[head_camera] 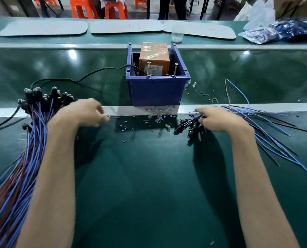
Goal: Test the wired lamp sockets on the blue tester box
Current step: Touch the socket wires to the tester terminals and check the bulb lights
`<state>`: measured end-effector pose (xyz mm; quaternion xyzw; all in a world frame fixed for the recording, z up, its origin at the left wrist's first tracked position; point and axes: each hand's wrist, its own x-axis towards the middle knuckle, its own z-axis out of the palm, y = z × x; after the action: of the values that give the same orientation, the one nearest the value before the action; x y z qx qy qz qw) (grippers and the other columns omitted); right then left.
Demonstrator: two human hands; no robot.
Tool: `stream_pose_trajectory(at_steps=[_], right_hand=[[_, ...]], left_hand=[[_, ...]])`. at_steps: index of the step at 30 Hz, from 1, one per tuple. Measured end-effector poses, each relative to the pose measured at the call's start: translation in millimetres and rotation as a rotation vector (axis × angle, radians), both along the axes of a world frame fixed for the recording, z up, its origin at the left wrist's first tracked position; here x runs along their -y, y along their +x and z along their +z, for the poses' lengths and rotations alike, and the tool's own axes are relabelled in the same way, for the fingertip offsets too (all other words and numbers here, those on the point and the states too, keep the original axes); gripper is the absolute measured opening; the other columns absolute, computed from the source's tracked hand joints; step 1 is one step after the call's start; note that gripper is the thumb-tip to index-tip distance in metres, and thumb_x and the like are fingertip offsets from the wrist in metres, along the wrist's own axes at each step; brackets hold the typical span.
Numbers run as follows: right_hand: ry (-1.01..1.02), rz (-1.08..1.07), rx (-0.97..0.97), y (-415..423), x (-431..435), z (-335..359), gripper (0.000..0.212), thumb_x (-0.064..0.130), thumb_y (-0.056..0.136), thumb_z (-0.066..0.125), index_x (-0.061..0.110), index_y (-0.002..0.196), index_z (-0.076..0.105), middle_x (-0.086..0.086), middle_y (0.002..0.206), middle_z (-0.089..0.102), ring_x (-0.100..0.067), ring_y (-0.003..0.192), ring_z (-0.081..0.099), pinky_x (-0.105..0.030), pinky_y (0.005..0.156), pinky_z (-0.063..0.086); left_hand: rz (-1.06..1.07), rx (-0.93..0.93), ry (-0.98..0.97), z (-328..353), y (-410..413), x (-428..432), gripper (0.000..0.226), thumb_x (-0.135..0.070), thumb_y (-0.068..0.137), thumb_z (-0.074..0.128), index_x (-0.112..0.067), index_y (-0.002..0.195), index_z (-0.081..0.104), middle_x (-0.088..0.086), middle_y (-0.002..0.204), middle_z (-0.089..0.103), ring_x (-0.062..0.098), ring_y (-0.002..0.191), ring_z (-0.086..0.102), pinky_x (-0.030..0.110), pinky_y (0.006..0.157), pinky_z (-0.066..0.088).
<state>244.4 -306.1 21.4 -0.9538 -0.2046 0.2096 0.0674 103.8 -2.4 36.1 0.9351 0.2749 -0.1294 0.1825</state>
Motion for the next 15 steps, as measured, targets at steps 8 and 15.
stream_pose_trajectory(at_steps=[8, 15], right_hand=[[0.09, 0.027, -0.026, 1.7, 2.4, 3.8, 0.05, 0.039, 0.099, 0.047, 0.024, 0.146, 0.038, -0.001, 0.148, 0.044, -0.021, 0.133, 0.043, -0.035, 0.108, 0.034], [0.111, 0.059, -0.075, -2.7, 2.2, 7.4, 0.049, 0.042, 0.098, 0.048, 0.025, 0.144, 0.04, 0.002, 0.138, 0.053, -0.02, 0.122, 0.051, -0.035, 0.105, 0.037]], left_hand=[[0.18, -0.057, -0.035, 3.8, -25.1, -28.8, 0.021, -0.013, 0.072, 0.083, -0.014, 0.086, 0.067, 0.002, 0.074, 0.075, 0.011, 0.069, 0.071, 0.03, 0.09, 0.051], [0.139, -0.153, -0.153, 1.3, -22.5, -21.5, 0.014, -0.009, 0.077, 0.078, -0.017, 0.086, 0.072, -0.001, 0.08, 0.073, 0.015, 0.06, 0.072, 0.025, 0.084, 0.048]])
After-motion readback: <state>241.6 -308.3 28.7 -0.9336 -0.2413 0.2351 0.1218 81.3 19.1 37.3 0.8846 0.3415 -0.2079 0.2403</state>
